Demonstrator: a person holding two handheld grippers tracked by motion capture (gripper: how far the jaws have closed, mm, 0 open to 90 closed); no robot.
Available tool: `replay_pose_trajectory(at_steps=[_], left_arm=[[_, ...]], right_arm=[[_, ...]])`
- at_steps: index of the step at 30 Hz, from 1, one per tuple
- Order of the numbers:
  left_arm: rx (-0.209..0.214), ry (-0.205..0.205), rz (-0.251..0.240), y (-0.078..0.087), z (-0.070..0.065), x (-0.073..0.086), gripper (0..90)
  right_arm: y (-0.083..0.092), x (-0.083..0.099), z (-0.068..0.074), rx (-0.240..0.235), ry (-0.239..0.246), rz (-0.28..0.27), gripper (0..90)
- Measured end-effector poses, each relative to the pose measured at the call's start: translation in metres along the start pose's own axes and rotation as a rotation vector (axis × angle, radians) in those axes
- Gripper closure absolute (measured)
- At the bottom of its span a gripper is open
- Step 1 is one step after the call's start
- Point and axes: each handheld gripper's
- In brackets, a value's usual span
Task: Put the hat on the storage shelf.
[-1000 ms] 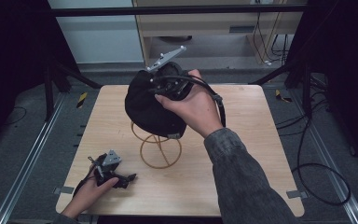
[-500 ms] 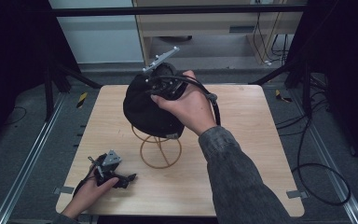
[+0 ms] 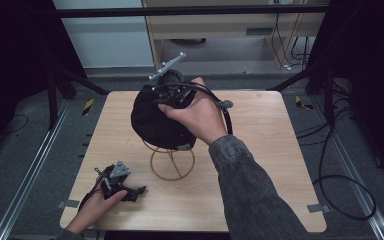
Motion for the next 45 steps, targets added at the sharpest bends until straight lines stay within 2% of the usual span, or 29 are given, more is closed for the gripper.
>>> replay_pose_trajectory(at_steps=[12, 31, 39, 45], left_arm=[[0.000, 0.000, 0.000, 0.000, 0.000, 0.000, 0.0], [-0.001, 0.000, -0.001, 0.000, -0.001, 0.000, 0.0], [-0.001, 0.000, 0.000, 0.000, -0.001, 0.000, 0.0], [-0.001, 0.000, 0.000, 0.000, -0.001, 0.000, 0.0]], right_arm=[[-0.011, 0.005, 0.000, -0.006, -0.011, 0.027, 75.3], [-0.017, 0.006, -0.002, -0.007, -0.025, 0.033, 73.6], [-0.019, 0.009, -0.004, -0.006, -0.044, 0.037, 68.0], [-0.020, 0.011, -0.006, -0.008, -0.061, 0.043, 60.7]])
Point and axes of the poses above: each handheld gripper's, and its own axes: y roughly backward along the jaws, x roughly out of its underside, z roughly to its left, and after that the axes turned 1 degree about -x, right-handed
